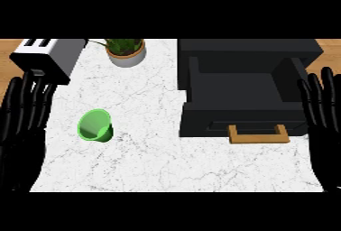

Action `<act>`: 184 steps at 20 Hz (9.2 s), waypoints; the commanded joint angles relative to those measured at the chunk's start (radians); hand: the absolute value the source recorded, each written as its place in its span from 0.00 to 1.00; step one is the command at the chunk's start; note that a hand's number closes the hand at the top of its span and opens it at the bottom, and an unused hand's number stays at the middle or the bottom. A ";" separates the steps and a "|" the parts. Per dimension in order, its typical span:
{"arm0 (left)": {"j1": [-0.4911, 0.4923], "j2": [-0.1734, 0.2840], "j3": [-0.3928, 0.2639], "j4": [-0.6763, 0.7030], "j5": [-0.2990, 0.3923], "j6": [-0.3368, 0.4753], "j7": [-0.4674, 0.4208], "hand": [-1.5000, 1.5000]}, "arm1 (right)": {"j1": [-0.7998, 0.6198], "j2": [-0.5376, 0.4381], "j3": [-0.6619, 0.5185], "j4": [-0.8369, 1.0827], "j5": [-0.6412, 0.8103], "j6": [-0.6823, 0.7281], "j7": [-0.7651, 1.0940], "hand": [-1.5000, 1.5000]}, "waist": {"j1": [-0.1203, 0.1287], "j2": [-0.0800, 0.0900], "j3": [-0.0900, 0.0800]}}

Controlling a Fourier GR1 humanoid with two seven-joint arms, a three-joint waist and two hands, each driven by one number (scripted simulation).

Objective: Pick up the cup, place it into the drawer and close the drawer

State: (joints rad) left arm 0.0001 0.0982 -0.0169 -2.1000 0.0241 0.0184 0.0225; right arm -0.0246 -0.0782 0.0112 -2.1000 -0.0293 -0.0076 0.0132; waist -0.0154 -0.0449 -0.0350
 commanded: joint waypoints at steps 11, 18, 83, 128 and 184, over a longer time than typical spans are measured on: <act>-0.243 -0.097 -0.050 0.302 -0.138 0.506 0.004 0.00 | -0.021 0.033 0.091 0.029 -0.020 0.024 0.088 0.00 | 0.007 0.047 0.035; -0.268 -0.072 -0.025 0.280 -0.132 0.511 0.052 0.00 | 0.008 0.011 0.036 -0.037 -0.067 0.052 0.127 0.00 | 0.013 0.044 0.035; -0.212 -0.048 0.229 1.187 0.277 0.372 -0.697 0.00 | -0.070 0.025 -0.006 0.044 -0.062 0.108 0.132 0.00 | 0.014 0.045 0.035; -0.458 0.039 0.275 1.735 0.326 -0.145 -1.108 1.00 | -0.085 -0.058 -0.136 0.004 -0.193 0.168 0.196 0.00 | 0.010 0.046 0.035; -1.048 -0.098 -0.067 1.062 0.187 0.276 -0.123 1.00 | -0.040 -0.024 -0.109 0.054 -0.138 0.176 0.118 0.00 | 0.002 0.046 0.035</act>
State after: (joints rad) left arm -0.9551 0.0023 -0.0844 -1.1091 0.2186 0.2558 -0.1493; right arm -0.0690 -0.0990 -0.0951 -2.0533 -0.1643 0.1622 0.1329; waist -0.0127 0.0014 0.0003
